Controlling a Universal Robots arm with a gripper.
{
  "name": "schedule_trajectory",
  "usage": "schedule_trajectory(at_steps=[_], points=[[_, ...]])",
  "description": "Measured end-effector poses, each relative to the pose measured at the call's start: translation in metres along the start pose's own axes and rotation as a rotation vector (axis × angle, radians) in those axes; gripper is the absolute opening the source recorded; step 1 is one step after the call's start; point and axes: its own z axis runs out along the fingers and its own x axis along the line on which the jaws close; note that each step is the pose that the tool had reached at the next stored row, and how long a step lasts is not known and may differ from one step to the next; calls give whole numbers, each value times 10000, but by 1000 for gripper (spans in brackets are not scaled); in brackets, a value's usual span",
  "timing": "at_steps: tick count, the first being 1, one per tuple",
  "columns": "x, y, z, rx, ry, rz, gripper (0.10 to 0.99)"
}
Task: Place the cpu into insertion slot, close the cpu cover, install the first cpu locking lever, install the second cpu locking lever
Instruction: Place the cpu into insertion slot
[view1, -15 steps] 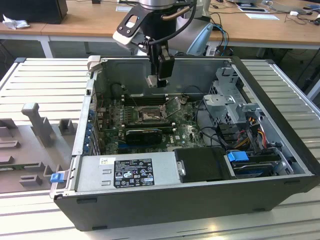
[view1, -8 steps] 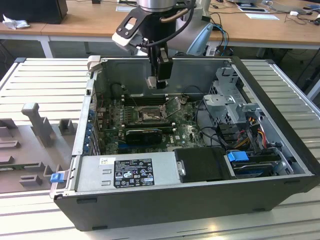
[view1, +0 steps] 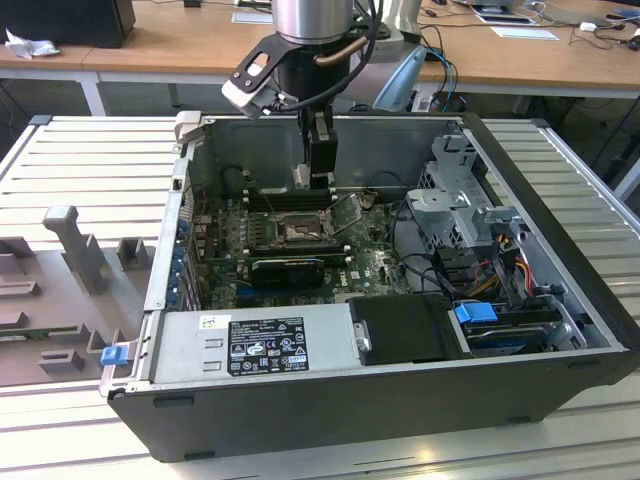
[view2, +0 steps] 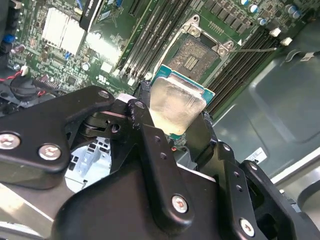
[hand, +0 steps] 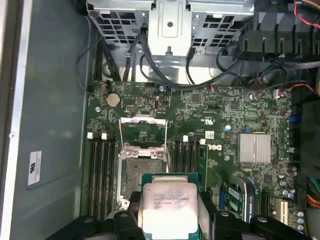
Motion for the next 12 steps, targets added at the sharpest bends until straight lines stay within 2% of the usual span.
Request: schedule_trajectory(at_steps=[4,12], points=[[40,-8,111,0,0,3,529],[183,-18,293,0,-1,2,529]])
